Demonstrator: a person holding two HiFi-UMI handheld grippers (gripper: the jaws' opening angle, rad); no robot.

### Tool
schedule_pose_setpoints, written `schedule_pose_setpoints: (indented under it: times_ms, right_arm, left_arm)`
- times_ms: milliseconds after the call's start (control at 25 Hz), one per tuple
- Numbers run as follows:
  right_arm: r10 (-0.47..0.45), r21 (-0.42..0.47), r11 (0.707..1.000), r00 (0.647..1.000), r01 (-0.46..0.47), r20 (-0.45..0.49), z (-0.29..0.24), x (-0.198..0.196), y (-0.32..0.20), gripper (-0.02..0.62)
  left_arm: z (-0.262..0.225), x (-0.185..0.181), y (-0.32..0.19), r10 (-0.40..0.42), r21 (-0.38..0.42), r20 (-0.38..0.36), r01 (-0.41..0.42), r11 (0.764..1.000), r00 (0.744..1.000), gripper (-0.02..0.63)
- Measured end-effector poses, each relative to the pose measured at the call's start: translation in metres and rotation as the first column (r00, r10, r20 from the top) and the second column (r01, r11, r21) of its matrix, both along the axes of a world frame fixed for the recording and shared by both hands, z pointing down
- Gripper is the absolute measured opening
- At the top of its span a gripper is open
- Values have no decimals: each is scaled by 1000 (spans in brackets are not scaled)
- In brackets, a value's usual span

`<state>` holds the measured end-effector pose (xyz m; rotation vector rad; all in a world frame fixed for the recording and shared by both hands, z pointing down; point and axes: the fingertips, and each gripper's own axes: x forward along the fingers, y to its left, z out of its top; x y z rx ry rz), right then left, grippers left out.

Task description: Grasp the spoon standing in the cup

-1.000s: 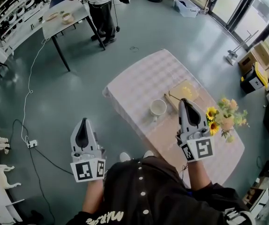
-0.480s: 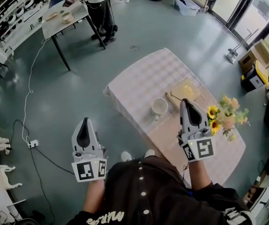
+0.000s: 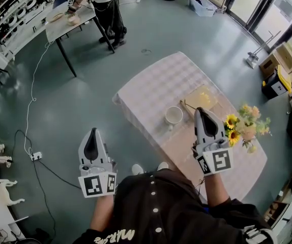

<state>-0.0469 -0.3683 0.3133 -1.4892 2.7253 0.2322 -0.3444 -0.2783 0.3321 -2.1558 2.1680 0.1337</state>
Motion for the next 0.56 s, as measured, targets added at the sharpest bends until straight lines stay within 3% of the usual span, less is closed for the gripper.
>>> schedule_pose_setpoints:
  times_ms: [560]
  right_arm:
    - [-4,-1,1000,1000,4,-6,2,0,-1,3]
  left_arm:
    - [2,5,-1,7,-2,2,-7,1000,1000,17]
